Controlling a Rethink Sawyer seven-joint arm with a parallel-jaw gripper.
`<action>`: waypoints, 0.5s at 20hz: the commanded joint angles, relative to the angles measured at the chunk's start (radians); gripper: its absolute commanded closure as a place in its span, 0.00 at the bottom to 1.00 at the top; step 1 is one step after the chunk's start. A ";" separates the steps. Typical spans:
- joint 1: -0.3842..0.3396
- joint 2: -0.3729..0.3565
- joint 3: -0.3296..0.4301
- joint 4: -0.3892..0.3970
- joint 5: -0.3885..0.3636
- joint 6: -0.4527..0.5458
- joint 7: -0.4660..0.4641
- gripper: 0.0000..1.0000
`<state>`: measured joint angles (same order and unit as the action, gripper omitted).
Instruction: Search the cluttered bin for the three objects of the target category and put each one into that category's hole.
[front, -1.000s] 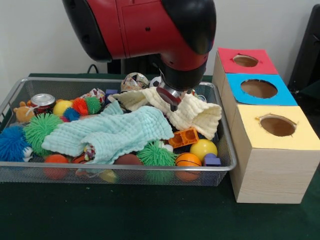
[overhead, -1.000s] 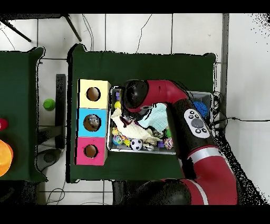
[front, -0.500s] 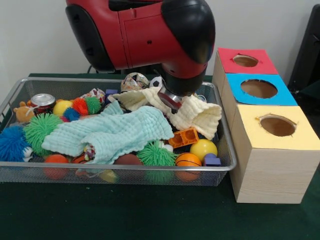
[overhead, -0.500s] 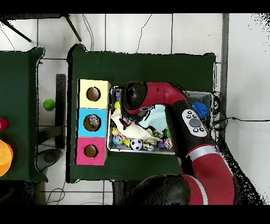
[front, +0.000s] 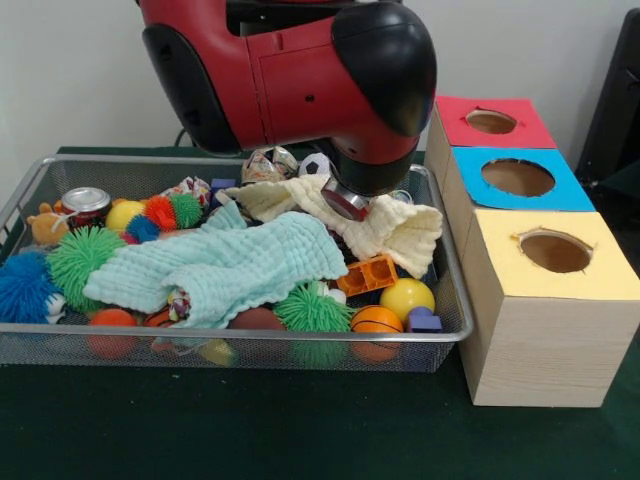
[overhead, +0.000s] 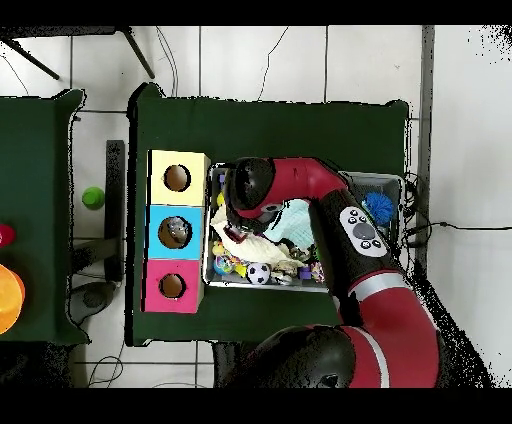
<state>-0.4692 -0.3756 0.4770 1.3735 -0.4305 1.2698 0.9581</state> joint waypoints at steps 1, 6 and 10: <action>0.007 0.045 0.015 -0.034 -0.031 0.121 -0.104 1.00; 0.009 0.020 0.008 -0.028 -0.048 0.113 -0.095 1.00; -0.053 -0.107 0.021 0.043 -0.052 0.161 -0.191 1.00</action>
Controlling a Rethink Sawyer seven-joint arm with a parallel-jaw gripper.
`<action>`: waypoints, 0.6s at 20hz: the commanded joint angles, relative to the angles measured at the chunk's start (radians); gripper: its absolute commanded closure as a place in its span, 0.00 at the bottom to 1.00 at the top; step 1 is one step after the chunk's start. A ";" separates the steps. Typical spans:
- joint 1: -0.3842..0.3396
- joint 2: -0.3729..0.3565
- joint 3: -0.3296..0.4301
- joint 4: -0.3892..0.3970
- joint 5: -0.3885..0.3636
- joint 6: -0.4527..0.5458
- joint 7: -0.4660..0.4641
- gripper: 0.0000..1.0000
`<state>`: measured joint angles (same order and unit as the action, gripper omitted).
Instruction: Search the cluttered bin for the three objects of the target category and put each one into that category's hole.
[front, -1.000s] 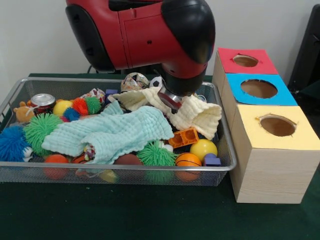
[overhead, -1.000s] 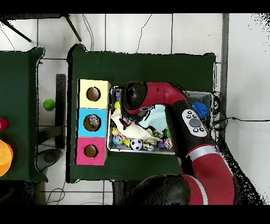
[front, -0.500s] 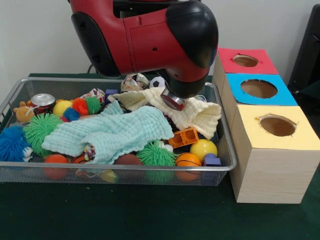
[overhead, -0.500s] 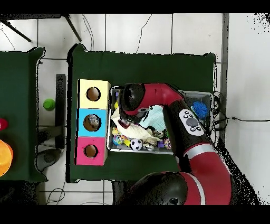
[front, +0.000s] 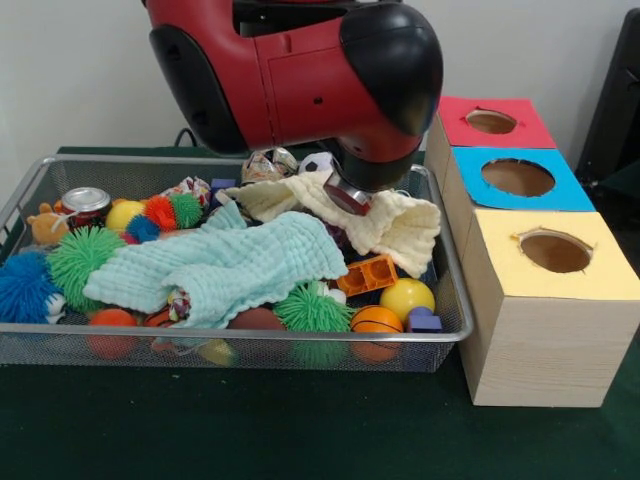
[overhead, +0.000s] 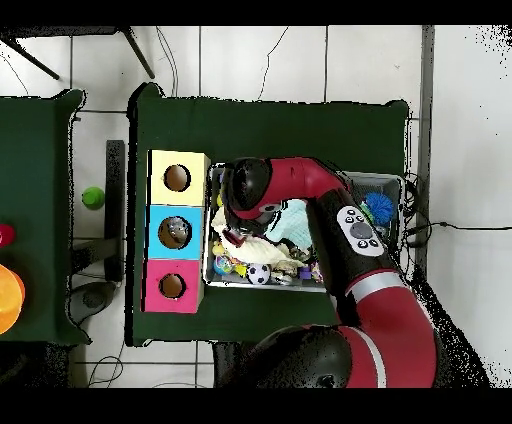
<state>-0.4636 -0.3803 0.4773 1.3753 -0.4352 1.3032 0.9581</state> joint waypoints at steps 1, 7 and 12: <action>-0.066 -0.132 0.020 0.047 -0.055 0.150 -0.214 1.00; -0.086 -0.212 0.014 0.029 -0.151 0.251 -0.325 1.00; -0.108 -0.241 0.024 0.007 -0.251 0.318 -0.409 1.00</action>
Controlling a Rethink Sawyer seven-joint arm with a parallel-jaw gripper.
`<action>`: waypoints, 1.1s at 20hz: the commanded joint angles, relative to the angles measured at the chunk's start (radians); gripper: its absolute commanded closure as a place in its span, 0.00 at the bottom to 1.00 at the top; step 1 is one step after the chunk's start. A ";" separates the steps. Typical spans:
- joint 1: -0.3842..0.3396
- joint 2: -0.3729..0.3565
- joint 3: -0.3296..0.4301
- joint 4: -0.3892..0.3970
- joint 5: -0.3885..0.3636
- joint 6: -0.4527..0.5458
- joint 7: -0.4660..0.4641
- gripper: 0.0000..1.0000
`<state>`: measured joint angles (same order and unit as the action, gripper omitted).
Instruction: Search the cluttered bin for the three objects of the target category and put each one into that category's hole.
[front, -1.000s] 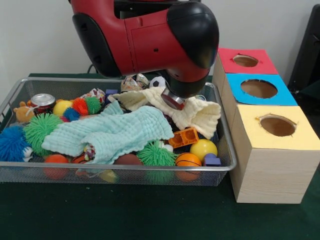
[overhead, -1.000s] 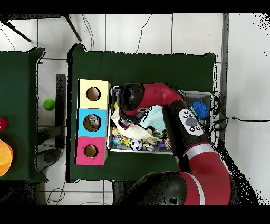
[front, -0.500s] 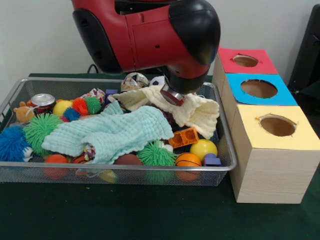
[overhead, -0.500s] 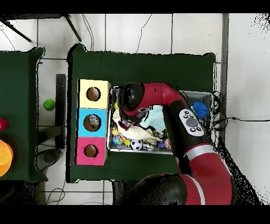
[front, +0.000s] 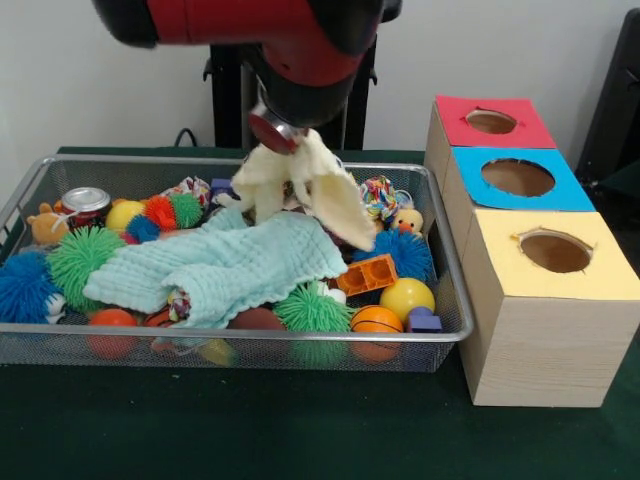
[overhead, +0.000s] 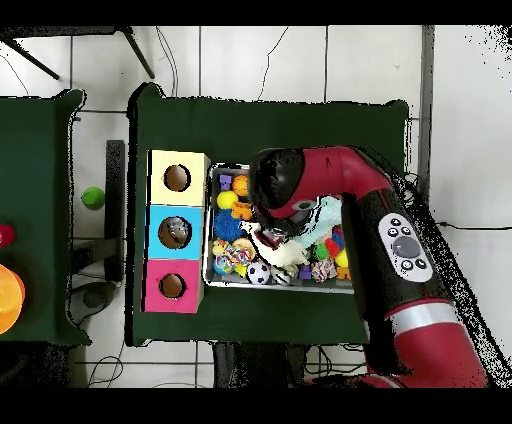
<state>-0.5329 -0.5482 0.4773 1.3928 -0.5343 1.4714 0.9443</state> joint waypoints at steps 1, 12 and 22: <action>-0.045 -0.076 0.028 -0.015 -0.170 0.160 -0.409 1.00; -0.077 -0.084 0.058 -0.037 -0.200 0.197 -0.430 1.00; -0.066 -0.064 0.057 -0.039 -0.162 0.156 -0.368 1.00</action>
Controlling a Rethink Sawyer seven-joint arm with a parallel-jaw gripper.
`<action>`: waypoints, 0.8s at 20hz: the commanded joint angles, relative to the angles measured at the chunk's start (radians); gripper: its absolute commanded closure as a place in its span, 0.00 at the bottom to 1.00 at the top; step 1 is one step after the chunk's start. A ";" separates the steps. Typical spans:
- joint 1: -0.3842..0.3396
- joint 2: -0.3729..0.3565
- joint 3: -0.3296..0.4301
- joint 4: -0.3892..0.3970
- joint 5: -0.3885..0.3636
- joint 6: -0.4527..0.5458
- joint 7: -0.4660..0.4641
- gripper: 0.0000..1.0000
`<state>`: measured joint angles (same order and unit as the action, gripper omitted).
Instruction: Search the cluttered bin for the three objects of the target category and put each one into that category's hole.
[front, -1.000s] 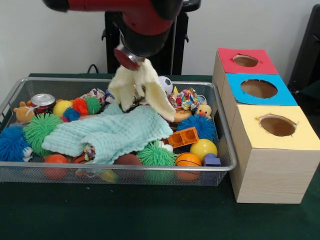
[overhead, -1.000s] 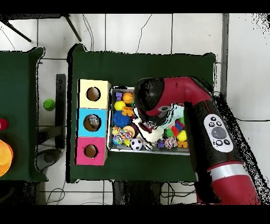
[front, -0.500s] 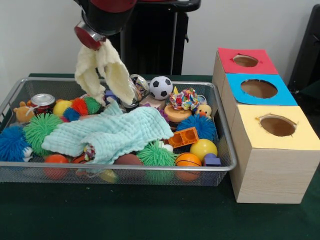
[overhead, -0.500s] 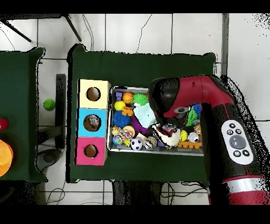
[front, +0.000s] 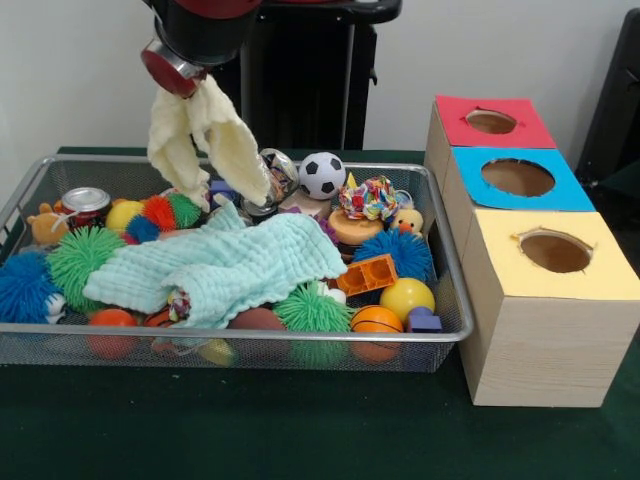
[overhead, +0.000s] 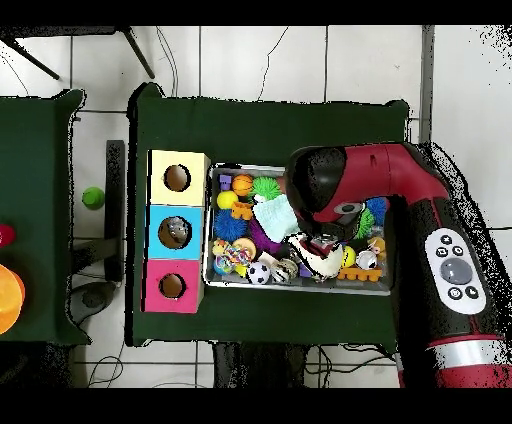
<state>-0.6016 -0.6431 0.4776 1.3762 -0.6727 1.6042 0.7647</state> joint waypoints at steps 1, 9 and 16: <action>-0.001 0.030 0.058 -0.034 -0.029 0.034 -0.205 1.00; -0.051 0.032 0.064 -0.062 -0.046 0.029 -0.291 1.00; -0.045 0.032 0.072 -0.065 -0.046 0.054 -0.296 0.00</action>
<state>-0.6380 -0.6437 0.4794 1.3275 -0.6803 1.6044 0.7622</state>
